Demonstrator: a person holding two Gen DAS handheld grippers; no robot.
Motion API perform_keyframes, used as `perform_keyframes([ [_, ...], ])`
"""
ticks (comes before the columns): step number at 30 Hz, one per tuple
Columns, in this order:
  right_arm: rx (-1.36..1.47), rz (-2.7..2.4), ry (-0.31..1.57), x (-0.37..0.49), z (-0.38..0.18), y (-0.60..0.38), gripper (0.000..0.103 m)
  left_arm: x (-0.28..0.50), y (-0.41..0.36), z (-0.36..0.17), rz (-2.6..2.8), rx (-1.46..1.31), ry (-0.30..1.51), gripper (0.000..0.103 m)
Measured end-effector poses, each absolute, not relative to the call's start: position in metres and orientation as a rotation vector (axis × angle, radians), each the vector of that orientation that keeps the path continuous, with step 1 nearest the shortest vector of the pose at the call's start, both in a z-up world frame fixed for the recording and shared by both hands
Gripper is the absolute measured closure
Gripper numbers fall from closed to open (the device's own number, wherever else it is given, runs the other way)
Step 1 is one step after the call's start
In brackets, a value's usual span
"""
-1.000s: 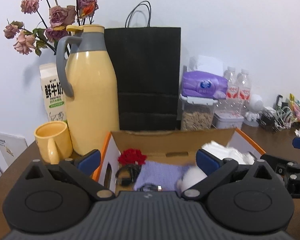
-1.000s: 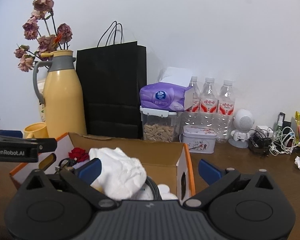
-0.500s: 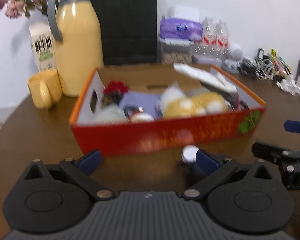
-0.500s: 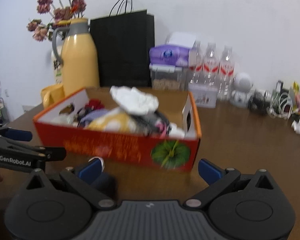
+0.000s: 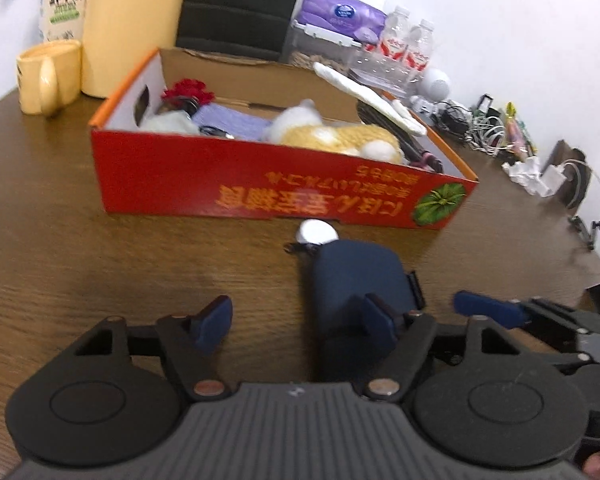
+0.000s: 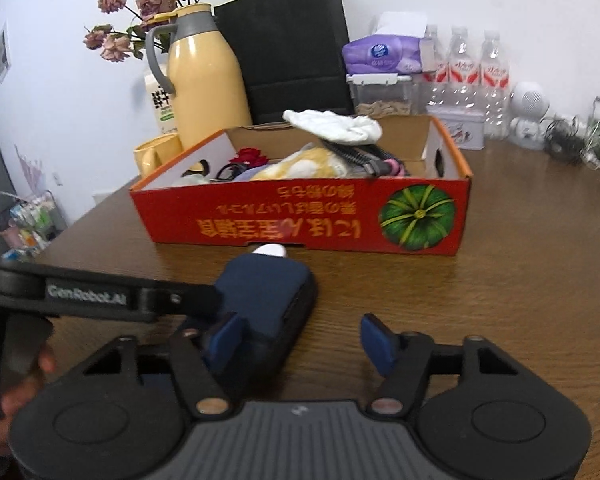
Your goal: Organize objects
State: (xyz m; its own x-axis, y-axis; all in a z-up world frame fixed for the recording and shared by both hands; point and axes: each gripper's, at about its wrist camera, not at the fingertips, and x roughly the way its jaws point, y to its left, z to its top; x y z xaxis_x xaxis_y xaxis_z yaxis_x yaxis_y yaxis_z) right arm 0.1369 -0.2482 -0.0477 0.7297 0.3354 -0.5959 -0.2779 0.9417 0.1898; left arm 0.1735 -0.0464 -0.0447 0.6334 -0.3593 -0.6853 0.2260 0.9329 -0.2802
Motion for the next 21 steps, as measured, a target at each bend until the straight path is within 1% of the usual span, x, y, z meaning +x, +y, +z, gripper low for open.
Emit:
perform_keyframes([
  [2,0.120,0.361,0.691,0.137,-0.050,-0.247,0.040,0.174,-0.046,-0.047,-0.357,-0.203,0.830,0.031],
  [5,0.150,0.379,0.708,0.137,-0.053,-0.244,0.049,0.172,-0.048,-0.047,-0.379,-0.211,0.834,0.040],
  [6,0.164,0.389,0.711,0.137,-0.053,-0.244,0.057,0.172,-0.049,-0.047,-0.385,-0.212,0.836,0.050],
  [7,0.179,0.401,0.713,0.137,-0.053,-0.243,0.067,0.173,-0.049,-0.047,-0.407,-0.227,0.843,0.057],
  [8,0.193,0.413,0.714,0.136,-0.053,-0.243,0.067,0.173,-0.048,-0.047,-0.434,-0.250,0.851,0.071],
  [14,0.227,0.409,0.679,0.129,-0.046,-0.240,0.068,0.168,-0.046,-0.040,-0.435,-0.272,0.846,0.072],
  [21,0.235,0.430,0.621,0.119,-0.025,-0.224,0.070,0.155,-0.029,-0.017,-0.396,-0.293,0.796,0.072],
])
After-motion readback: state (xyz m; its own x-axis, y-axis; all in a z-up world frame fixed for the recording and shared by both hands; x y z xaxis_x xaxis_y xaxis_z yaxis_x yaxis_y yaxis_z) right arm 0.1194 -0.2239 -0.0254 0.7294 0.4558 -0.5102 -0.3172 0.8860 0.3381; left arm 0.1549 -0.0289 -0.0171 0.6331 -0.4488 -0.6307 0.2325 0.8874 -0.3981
